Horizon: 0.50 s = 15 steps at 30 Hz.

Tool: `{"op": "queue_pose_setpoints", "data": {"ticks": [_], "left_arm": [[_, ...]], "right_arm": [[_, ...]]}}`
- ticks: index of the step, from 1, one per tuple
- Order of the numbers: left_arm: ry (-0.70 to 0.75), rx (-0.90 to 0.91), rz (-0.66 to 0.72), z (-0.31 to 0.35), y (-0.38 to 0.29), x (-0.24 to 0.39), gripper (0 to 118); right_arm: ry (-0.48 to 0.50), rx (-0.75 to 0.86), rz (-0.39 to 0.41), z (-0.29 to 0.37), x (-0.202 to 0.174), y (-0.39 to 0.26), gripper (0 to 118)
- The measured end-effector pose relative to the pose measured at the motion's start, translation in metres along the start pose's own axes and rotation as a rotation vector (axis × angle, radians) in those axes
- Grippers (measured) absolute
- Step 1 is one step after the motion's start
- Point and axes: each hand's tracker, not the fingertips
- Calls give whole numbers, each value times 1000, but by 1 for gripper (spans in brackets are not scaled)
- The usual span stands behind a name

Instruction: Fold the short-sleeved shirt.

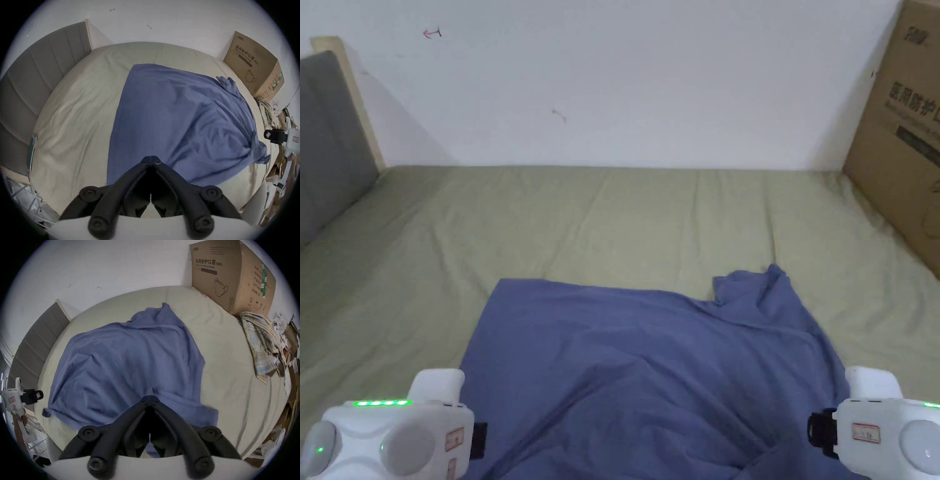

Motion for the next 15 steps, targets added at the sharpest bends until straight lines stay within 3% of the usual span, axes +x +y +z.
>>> {"op": "queue_pose_setpoints", "data": {"ticks": [10, 11, 13, 14, 15], "left_arm": [[-20, 24, 28, -87, 126, -16, 0], [-26, 19, 36, -91, 140, -15, 8], [-21, 16, 8, -105, 171, -14, 74], [-18, 24, -2, -114, 187, -14, 101], [-16, 24, -4, -121, 201, -15, 109]], "right_arm": [[-12, -2, 21, -73, -5, 86, 0], [-16, -2, 24, -76, -5, 92, 0], [-11, -2, 32, -81, -4, 100, 0], [-5, -2, 33, -81, -2, 102, 0], [-1, 1, 33, -82, 0, 103, 0]]}}
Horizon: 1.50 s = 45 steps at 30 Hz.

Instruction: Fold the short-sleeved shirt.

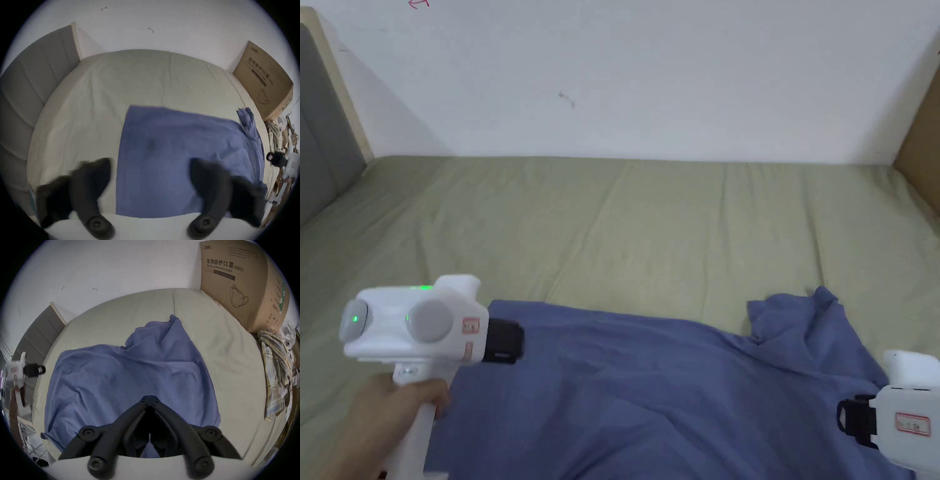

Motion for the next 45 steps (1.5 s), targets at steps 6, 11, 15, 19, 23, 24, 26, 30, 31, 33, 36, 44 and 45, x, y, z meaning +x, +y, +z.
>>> {"op": "queue_pose_setpoints", "data": {"ticks": [6, 11, 15, 19, 23, 24, 26, 30, 31, 33, 36, 44, 45], "left_arm": [[56, 7, 3, -44, 58, -2, 106], [84, -80, 66, -95, 69, -14, 105], [85, -122, 98, -125, 64, -21, 104], [87, -132, 63, -133, 60, -15, 98], [143, -76, 64, -124, 64, -2, 61], [142, -68, 32, -123, 66, -1, 45], [138, -72, -50, -120, 65, 10, 12], [127, -79, -42, -116, 67, 6, 1], [120, -65, -35, -113, 66, 4, 1], [110, -64, -17, -107, 66, 1, 1], [107, -46, -36, -97, 68, 2, 1], [77, 2, -53, -73, 71, 7, 1], [77, 2, -57, -73, 71, 7, 1]], "right_arm": [[-20, -28, -15, -8, 21, -4, 0], [-38, -37, -31, -10, 27, -15, 0], [-47, -57, -20, -14, 30, -22, 0], [-46, -61, -32, -16, 33, -27, 0], [-53, -71, -34, -20, 32, -28, 0], [-53, -71, -36, -20, 33, -29, 0], [-49, -78, -41, -20, 33, -29, 0], [-42, -67, -63, -14, 40, -28, 0], [-34, -61, -73, -12, 43, -25, 0], [-9, -41, -89, -7, 49, -15, 0], [16, -6, -83, -4, 59, 11, 0], [-27, -35, -51, -56, 79, 102, 85], [-46, -59, -28, -67, 79, 107, 85]]}}
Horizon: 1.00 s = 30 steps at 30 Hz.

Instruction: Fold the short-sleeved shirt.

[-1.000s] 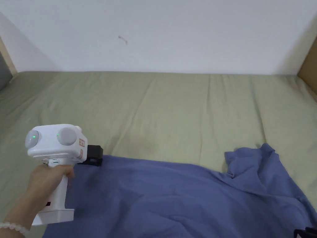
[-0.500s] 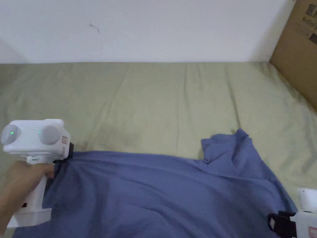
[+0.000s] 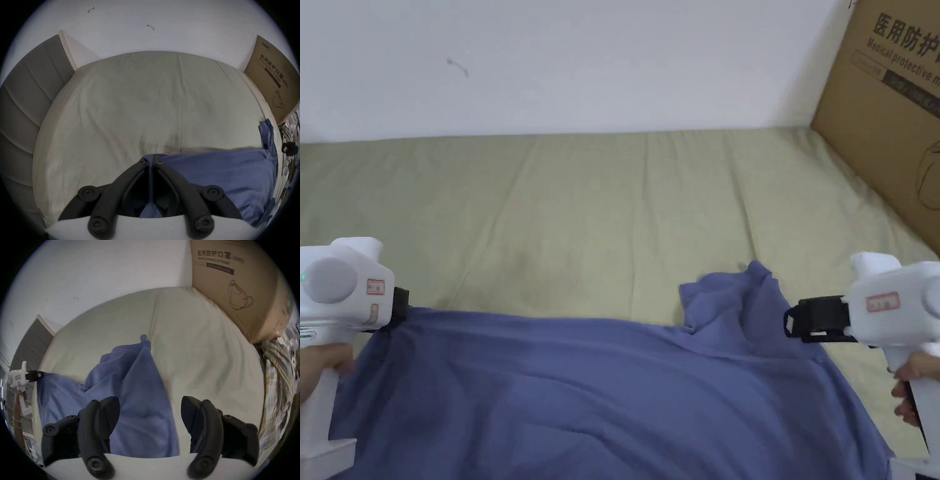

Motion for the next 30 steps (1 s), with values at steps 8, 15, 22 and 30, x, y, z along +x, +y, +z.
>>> {"op": "queue_pose_setpoints", "data": {"ticks": [8, 15, 22, 30], "left_arm": [[-18, -9, 9, 0, -4, -7, 1], [-16, -12, 16, 7, -9, -4, 1], [-9, 2, 15, 51, -12, -4, 1], [19, 125, -8, 161, -16, -3, 1]], "right_arm": [[-57, -134, 62, -70, -8, -5, 84], [-130, -120, 157, -48, -27, -5, 0], [-65, -67, 49, -19, -16, 8, 0], [-14, 100, 27, 99, -21, 25, 0]]}}
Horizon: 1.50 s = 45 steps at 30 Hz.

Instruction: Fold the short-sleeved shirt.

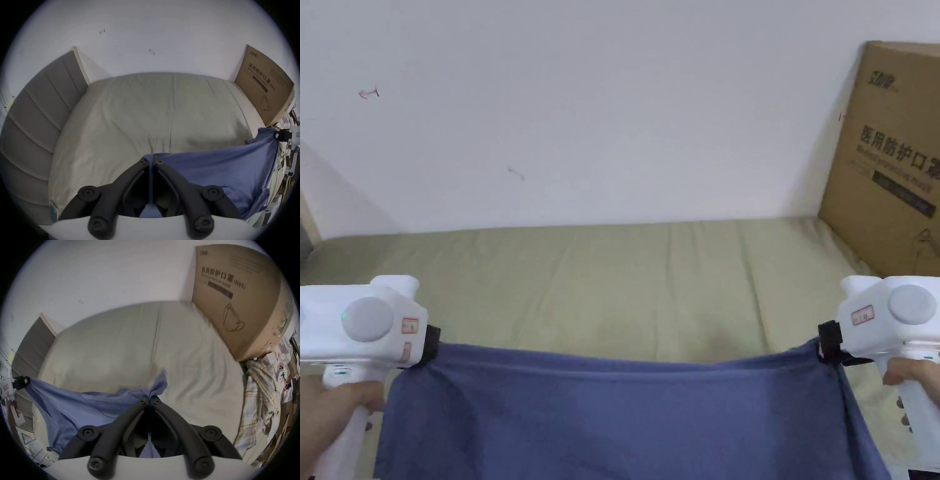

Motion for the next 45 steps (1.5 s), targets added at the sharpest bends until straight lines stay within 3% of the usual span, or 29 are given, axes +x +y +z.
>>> {"op": "queue_pose_setpoints", "data": {"ticks": [7, 11, 20, 31, 36, 40, 45], "left_arm": [[70, 161, -23, 114, 12, -3, 1], [85, 235, 47, 167, 37, -8, 1], [162, 390, 38, 225, 122, -4, 1], [217, 538, 63, 252, 264, -4, 1], [233, 730, 84, 275, 300, -3, 1], [240, 702, 77, 249, 304, 0, 1], [264, 670, 69, 166, 274, 6, 1]], "right_arm": [[23, 154, -7, 123, -17, 10, 0], [38, 263, -52, 185, -25, 28, 0], [14, 442, -60, 279, -50, 116, 0], [-46, 617, -77, 328, -82, 262, 0], [-57, 690, -77, 350, -87, 292, 0], [-83, 703, -39, 334, -91, 294, 0], [-56, 582, -26, 259, -79, 290, 0]]}}
